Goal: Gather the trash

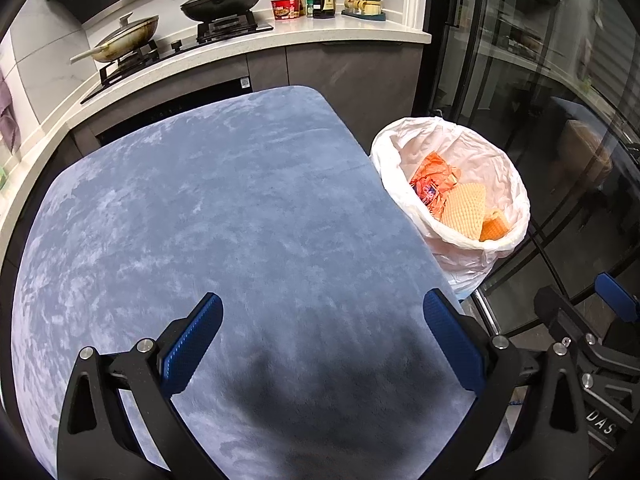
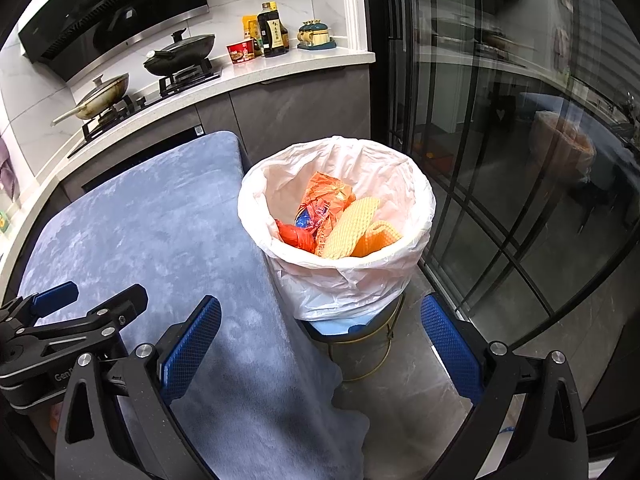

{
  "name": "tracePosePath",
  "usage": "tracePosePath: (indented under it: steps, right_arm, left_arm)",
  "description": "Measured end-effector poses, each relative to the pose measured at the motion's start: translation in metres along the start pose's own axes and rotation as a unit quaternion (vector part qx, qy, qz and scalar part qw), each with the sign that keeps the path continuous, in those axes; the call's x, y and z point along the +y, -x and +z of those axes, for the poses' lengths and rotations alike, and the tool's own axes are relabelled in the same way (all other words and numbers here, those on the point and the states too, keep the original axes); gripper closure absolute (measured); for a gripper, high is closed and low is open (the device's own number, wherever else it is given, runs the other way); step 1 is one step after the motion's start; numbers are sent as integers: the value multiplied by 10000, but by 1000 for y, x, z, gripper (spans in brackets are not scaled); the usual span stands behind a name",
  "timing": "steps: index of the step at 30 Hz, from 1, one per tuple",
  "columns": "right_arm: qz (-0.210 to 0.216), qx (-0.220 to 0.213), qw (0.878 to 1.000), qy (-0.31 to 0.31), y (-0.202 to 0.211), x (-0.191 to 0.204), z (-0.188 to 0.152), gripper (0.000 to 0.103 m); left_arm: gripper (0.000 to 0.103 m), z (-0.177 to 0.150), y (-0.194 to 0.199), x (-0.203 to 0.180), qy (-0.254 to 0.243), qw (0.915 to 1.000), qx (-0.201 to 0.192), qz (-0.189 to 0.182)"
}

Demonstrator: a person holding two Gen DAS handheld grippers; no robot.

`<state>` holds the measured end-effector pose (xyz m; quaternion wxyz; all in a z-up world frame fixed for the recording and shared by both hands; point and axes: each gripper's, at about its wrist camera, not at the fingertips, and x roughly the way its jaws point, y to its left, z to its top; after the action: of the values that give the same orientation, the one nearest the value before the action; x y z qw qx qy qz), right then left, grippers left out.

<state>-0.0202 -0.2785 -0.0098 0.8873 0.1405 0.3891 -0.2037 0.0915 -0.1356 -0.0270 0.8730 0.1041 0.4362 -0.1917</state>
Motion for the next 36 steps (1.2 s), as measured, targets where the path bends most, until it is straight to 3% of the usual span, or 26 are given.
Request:
tracePosePath:
  steps: [36]
  right_arm:
    - [-25,43,10000,-27,-2,-7,-5,7]
  left_arm:
    - [7,-6,-4,-4,-54,9999,94,59]
